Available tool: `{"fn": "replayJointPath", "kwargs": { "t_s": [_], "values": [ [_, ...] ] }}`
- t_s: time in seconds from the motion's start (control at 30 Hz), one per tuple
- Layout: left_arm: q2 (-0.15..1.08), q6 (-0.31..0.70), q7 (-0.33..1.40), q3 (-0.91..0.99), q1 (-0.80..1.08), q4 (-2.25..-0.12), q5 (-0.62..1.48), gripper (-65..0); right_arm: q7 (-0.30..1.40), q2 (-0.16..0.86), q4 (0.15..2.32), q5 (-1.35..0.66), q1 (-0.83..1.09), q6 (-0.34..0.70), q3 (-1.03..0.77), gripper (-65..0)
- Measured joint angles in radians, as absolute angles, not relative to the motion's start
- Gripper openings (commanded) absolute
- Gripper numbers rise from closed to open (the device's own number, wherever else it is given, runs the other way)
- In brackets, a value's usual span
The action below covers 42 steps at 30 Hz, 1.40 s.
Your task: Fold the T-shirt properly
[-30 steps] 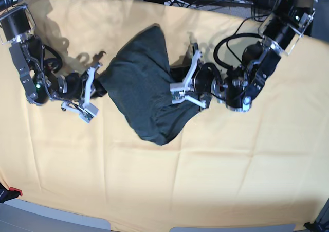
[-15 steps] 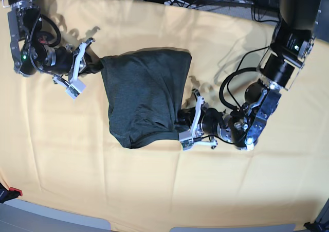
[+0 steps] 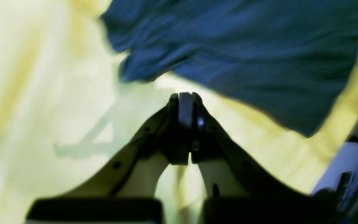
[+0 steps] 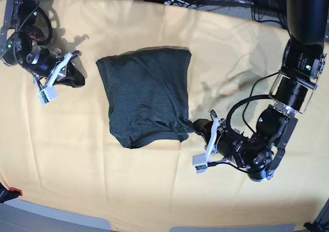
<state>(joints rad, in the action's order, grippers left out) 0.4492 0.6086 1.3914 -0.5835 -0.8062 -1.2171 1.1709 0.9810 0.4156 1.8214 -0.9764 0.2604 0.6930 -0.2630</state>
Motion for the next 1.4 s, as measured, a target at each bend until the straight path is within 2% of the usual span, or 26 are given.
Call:
{"fn": "replayJointPath", "kwargs": {
  "t_s": [0.1,0.23,0.37,0.5,0.6,0.67,0.8,0.9,1.23,1.4],
  "values": [
    [0.478,0.611,1.354,-0.583,-0.806,-1.217,1.259,-65.0,0.981,0.377,1.821,-0.924,0.254,0.693,-0.252,-65.0],
    [0.507,0.633,1.359,-0.572,-0.804,-1.217,1.257,-65.0,0.964,0.322,1.803,-0.846,0.222,0.693,-0.249,-65.0],
    [0.515,0.632,1.36,-0.532,-0.804,-1.217,1.257,-65.0,0.935,0.297,1.728,-0.785,0.196,0.631,-0.249,-65.0],
    [0.509,0.625,1.351,-0.443,-0.798,-1.217,1.258,-65.0,0.924,0.278,1.641,-0.792,0.166,0.617,-0.25,-65.0],
    [0.512,0.625,1.355,-0.347,-0.787,-1.217,1.257,-65.0,0.978,0.271,1.601,-0.914,0.157,0.654,-0.248,-65.0],
    [0.514,0.625,1.355,-0.289,-0.782,-1.217,1.258,-65.0,1.09,0.274,1.596,-1.02,0.163,0.693,-0.241,-65.0],
    [0.515,0.625,1.354,-0.21,-0.782,-1.217,1.26,-65.0,1.28,0.274,1.596,-1.193,0.166,0.693,-0.202,-65.0],
    [0.538,0.625,1.355,-0.202,-0.782,-1.217,1.259,-65.0,1.361,0.274,1.596,-1.295,0.182,0.693,-0.188,-65.0],
    [0.54,0.625,1.357,-0.202,-0.702,-1.216,1.26,-65.0,1.378,0.303,1.6,-1.348,0.242,0.706,-0.199,-65.0],
    [0.551,0.657,1.358,-0.194,-0.678,-1.216,1.362,-65.0,1.272,0.322,1.683,-1.336,0.249,0.696,-0.358,-65.0]
  ]
}}
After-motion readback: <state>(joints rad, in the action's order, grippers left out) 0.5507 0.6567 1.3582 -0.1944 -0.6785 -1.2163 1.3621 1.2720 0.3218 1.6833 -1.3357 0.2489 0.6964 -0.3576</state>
